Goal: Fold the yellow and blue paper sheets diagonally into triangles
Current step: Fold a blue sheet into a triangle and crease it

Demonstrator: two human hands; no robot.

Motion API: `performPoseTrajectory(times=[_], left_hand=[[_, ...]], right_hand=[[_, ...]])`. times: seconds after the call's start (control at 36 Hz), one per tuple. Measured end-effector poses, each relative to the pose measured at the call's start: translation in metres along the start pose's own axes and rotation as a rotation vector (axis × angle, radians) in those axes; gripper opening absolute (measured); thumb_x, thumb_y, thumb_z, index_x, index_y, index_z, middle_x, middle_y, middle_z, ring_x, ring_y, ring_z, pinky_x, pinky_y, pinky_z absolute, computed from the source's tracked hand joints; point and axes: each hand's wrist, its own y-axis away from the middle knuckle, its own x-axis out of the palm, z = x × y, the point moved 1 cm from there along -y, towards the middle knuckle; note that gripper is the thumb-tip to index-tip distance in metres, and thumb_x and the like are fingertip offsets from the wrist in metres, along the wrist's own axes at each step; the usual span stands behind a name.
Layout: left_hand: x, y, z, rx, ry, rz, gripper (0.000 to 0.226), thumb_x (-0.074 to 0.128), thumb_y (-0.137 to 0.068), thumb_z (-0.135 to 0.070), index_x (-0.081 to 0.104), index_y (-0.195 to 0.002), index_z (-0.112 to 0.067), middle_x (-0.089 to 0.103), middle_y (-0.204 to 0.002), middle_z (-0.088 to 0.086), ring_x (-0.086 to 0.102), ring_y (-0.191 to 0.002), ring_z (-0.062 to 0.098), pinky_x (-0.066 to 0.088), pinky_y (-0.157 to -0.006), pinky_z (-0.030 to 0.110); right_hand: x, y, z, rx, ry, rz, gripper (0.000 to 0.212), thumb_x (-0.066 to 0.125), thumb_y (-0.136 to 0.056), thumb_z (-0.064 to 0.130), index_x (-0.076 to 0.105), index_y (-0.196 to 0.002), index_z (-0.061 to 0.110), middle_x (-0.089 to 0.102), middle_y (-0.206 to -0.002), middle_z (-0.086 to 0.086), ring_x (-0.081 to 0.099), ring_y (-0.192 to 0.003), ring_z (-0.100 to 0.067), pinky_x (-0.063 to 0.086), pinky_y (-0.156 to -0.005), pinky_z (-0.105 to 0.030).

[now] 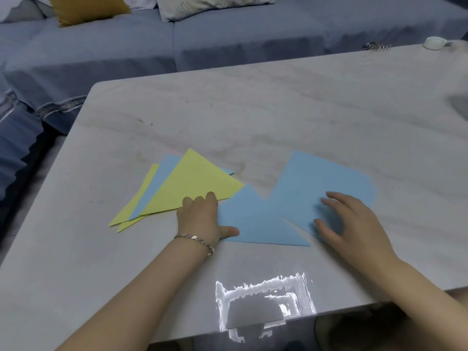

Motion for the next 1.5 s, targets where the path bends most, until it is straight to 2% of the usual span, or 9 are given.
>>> performPoseTrajectory(times=[0.17,0.28,0.36,0.56,0.72,0.92,1.0,1.25,1.5], left_hand=[[-0.001,0.001,-0.001,0.007,0.002,0.001,0.058,0.069,-0.068,-0.052,0.050,-0.108,-0.014,0.047,-0.110,0.006,0.041,-0.108,0.027,0.035,-0.082,0.033],[-0.004,0.011,0.000,0.080,0.120,-0.058,0.028,0.055,-0.086,-0.035,0.045,-0.102,-0.014,0.054,-0.102,0.007,0.049,-0.090,0.026,0.035,-0.067,0.030],[-0.019,0.014,0.004,0.124,0.211,-0.177,0.012,0.049,-0.090,-0.029,0.045,-0.093,-0.018,0.054,-0.083,0.004,0.050,-0.079,0.027,0.032,-0.062,0.029],[-0.066,-0.019,0.051,0.002,0.226,-0.406,0.022,0.055,-0.087,-0.028,0.055,-0.106,-0.016,0.064,-0.103,0.014,0.056,-0.096,0.034,0.039,-0.073,0.035],[-0.055,-0.026,0.060,-0.018,0.101,-0.508,0.056,0.065,-0.079,-0.013,0.043,-0.130,-0.004,0.045,-0.121,0.027,0.039,-0.111,0.042,0.033,-0.094,0.045],[-0.004,-0.004,-0.030,0.202,0.550,-0.157,0.036,0.057,-0.084,-0.016,0.050,-0.119,-0.010,0.056,-0.110,0.011,0.054,-0.098,0.021,0.034,-0.082,0.020],[0.012,-0.010,-0.065,0.190,0.607,-0.066,0.043,0.058,-0.084,-0.022,0.045,-0.124,-0.012,0.055,-0.118,0.012,0.054,-0.105,0.023,0.038,-0.089,0.024],[0.016,-0.024,-0.102,0.057,0.632,0.002,0.046,0.061,-0.080,-0.021,0.042,-0.120,-0.010,0.058,-0.116,0.013,0.056,-0.105,0.028,0.043,-0.083,0.029],[0.019,-0.023,-0.105,0.143,0.573,-0.117,0.025,0.061,-0.077,-0.024,0.063,-0.100,-0.013,0.063,-0.100,0.010,0.060,-0.089,0.027,0.051,-0.074,0.035]], right_hand=[[0.008,-0.013,0.010,-0.021,0.089,0.192,0.057,0.062,-0.081,0.042,0.049,-0.128,0.013,0.044,-0.140,-0.003,0.038,-0.130,-0.019,0.026,-0.106,-0.029],[0.008,-0.017,0.010,-0.071,0.199,0.184,0.050,0.072,-0.074,0.036,0.063,-0.111,0.003,0.060,-0.124,-0.014,0.057,-0.112,-0.029,0.043,-0.094,-0.038],[0.009,-0.017,0.010,-0.132,0.228,0.167,0.043,0.083,-0.061,0.030,0.069,-0.088,0.000,0.070,-0.095,-0.020,0.068,-0.082,-0.035,0.055,-0.068,-0.043],[0.009,-0.013,0.015,-0.125,0.235,0.220,0.062,0.082,-0.055,0.047,0.067,-0.096,0.002,0.068,-0.097,-0.019,0.066,-0.083,-0.037,0.053,-0.073,-0.044],[0.016,-0.009,0.024,-0.086,0.164,0.193,0.061,0.081,-0.060,0.042,0.065,-0.105,0.003,0.065,-0.109,-0.020,0.063,-0.097,-0.037,0.050,-0.083,-0.046],[0.021,-0.006,0.034,-0.037,0.098,0.174,0.053,0.076,-0.070,0.037,0.062,-0.110,0.005,0.059,-0.120,-0.019,0.055,-0.110,-0.036,0.044,-0.091,-0.043],[0.016,-0.007,0.037,-0.037,0.059,0.183,0.058,0.065,-0.079,0.042,0.052,-0.126,0.011,0.047,-0.136,-0.011,0.040,-0.127,-0.028,0.033,-0.103,-0.036],[0.016,-0.008,0.028,-0.043,0.019,0.178,0.056,0.065,-0.079,0.041,0.053,-0.124,0.011,0.049,-0.136,-0.008,0.043,-0.125,-0.025,0.032,-0.104,-0.035],[0.023,-0.009,0.022,-0.035,0.021,0.127,0.049,0.072,-0.074,0.035,0.062,-0.113,0.007,0.060,-0.121,-0.012,0.054,-0.113,-0.030,0.042,-0.095,-0.040]])
